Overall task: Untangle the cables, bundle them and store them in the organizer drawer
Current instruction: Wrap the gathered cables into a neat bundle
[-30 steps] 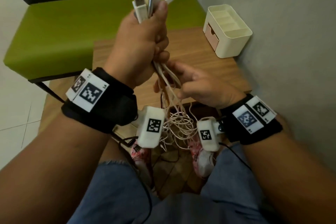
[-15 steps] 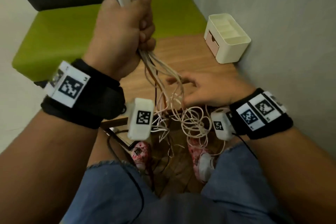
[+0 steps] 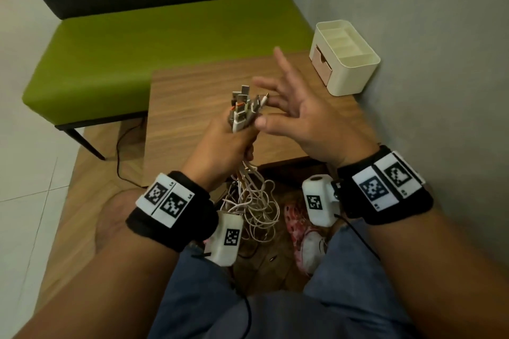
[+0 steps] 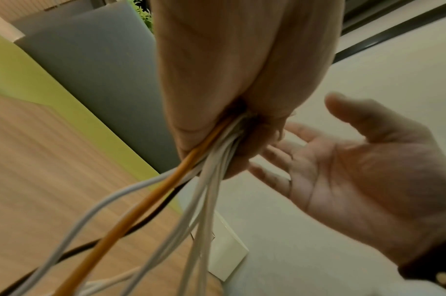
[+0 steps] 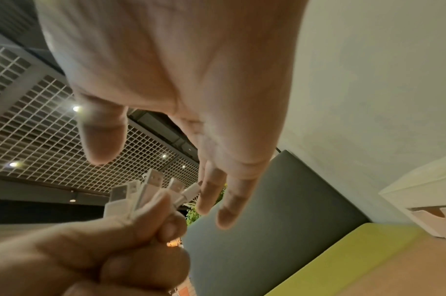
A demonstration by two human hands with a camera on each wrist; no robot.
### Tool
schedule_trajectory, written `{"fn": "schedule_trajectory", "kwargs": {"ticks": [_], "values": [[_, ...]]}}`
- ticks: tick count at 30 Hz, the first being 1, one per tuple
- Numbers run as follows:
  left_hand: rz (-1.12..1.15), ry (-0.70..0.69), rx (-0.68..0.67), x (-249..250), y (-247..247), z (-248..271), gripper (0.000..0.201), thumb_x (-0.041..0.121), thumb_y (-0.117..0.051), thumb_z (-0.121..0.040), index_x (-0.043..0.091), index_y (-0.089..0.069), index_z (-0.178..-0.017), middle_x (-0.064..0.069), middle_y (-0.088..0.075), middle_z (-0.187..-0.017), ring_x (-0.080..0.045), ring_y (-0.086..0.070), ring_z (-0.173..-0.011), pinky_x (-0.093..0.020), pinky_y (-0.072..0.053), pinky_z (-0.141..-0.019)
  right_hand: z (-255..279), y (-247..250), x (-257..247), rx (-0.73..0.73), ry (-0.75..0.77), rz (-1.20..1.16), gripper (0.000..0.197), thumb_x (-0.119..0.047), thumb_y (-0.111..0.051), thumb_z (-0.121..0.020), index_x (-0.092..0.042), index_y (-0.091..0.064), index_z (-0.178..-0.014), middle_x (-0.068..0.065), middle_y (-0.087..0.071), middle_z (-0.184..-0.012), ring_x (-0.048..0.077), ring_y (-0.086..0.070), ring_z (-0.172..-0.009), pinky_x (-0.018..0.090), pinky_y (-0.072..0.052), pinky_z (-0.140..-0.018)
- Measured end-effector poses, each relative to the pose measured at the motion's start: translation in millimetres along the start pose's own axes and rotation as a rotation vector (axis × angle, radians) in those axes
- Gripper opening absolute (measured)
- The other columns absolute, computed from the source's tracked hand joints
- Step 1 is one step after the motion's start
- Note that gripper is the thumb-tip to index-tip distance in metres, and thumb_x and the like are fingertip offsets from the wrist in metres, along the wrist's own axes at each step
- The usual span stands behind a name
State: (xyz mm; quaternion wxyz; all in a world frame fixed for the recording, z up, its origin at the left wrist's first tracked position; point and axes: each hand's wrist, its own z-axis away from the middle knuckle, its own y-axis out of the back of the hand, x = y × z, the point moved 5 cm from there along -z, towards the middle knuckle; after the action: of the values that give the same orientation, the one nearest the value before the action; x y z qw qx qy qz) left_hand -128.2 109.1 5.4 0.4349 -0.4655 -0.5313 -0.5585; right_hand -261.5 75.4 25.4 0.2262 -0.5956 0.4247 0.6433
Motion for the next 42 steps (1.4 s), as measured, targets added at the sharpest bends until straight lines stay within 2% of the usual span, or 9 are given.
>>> {"fn": "schedule_trajectory", "kwargs": {"ticks": [5,8,14,20,25,31,33,36,42], "values": [[-0.035,0.035,-0.044,4,-16,-1,0.015,-0.007,-0.047,-0.089,0.003,-0.054,-0.080,0.000,-0.046,-0.052,-0.008,-0.042,-0.042,-0.023,-0.035,-0.041,-1,-9,-6,0.093,0.121,0.269,0.045,-0.033,-0.069,-0.091,-0.024,-0.058,-0.134,-0.009,-0.057,-0.132,0.003,-0.051,-0.124,0.033,-0.041,-0.109],[0.027,-0.008,-0.040,3,-21,-2,0.019,-0.010,-0.050,-0.084,0.007,-0.056,-0.078,0.008,-0.051,-0.049,-0.006,-0.044,-0.042,-0.021,-0.034,-0.039,2,-10,-6,0.126,0.185,0.266,0.031,-0.024,-0.073,-0.088,-0.016,-0.068,-0.118,-0.006,-0.065,-0.122,0.006,-0.057,-0.118,0.032,-0.043,-0.105],[0.059,-0.060,-0.129,-4,-39,-8,0.023,-0.009,-0.055,-0.084,0.013,-0.056,-0.077,0.014,-0.058,-0.053,0.001,-0.049,-0.047,-0.015,-0.037,-0.046,15,1,2,0.104,0.082,0.150,0.062,-0.035,-0.067,-0.091,-0.032,-0.041,-0.147,-0.008,-0.045,-0.151,0.002,-0.039,-0.139,0.034,-0.035,-0.116],[-0.027,-0.132,-0.223,-9,-51,-10,0.022,-0.007,-0.060,-0.086,0.015,-0.062,-0.087,0.009,-0.068,-0.076,-0.002,-0.064,-0.070,-0.020,-0.050,-0.061,20,0,6,-0.073,0.015,0.364,0.071,-0.039,-0.061,-0.093,-0.027,-0.027,-0.155,-0.013,-0.017,-0.163,-0.015,-0.009,-0.142,0.002,-0.008,-0.109],[-0.112,-0.201,-0.195,-6,-53,-9,0.017,-0.006,-0.060,-0.085,0.007,-0.064,-0.077,0.003,-0.068,-0.070,-0.013,-0.065,-0.066,-0.035,-0.053,-0.056,20,-1,6,-0.073,0.012,0.255,0.080,-0.059,-0.050,-0.089,-0.027,-0.022,-0.156,-0.011,-0.017,-0.164,-0.003,-0.011,-0.149,0.034,-0.013,-0.124],[0.361,-0.091,-0.135,17,-43,-20,0.016,-0.004,-0.063,-0.081,0.008,-0.055,-0.086,0.003,-0.055,-0.065,-0.011,-0.051,-0.054,-0.027,-0.042,-0.051,13,-2,16,0.049,0.099,-0.603,0.118,-0.047,-0.083,-0.070,-0.023,-0.006,-0.156,0.016,-0.036,-0.153,0.032,-0.041,-0.140,0.054,-0.037,-0.112],[0.393,-0.116,-0.106,33,-36,-26,0.019,-0.005,-0.063,-0.081,0.010,-0.051,-0.082,0.004,-0.050,-0.062,-0.010,-0.048,-0.052,-0.026,-0.041,-0.050,19,-20,30,-0.070,-0.025,-0.531,0.089,-0.031,-0.083,-0.076,-0.012,-0.032,-0.147,0.016,-0.057,-0.133,0.030,-0.056,-0.126,0.050,-0.044,-0.105],[0.417,-0.156,-0.117,56,-18,-33,0.026,-0.008,-0.057,-0.088,0.012,-0.042,-0.080,0.007,-0.040,-0.058,-0.007,-0.035,-0.045,-0.023,-0.033,-0.044,31,-40,64,-0.162,-0.252,-0.083,0.023,-0.029,-0.074,-0.086,-0.012,-0.067,-0.100,0.011,-0.070,-0.091,0.025,-0.069,-0.086,0.048,-0.053,-0.088],[0.435,-0.163,-0.036,71,15,-34,0.028,-0.004,-0.055,-0.090,0.016,-0.040,-0.076,0.003,-0.030,-0.059,-0.008,-0.027,-0.043,-0.023,-0.027,-0.043,32,-18,95,-0.101,-0.472,0.289,0.015,-0.040,-0.068,-0.088,-0.025,-0.068,-0.085,-0.002,-0.066,-0.074,0.018,-0.067,-0.074,0.042,-0.056,-0.077]]}}
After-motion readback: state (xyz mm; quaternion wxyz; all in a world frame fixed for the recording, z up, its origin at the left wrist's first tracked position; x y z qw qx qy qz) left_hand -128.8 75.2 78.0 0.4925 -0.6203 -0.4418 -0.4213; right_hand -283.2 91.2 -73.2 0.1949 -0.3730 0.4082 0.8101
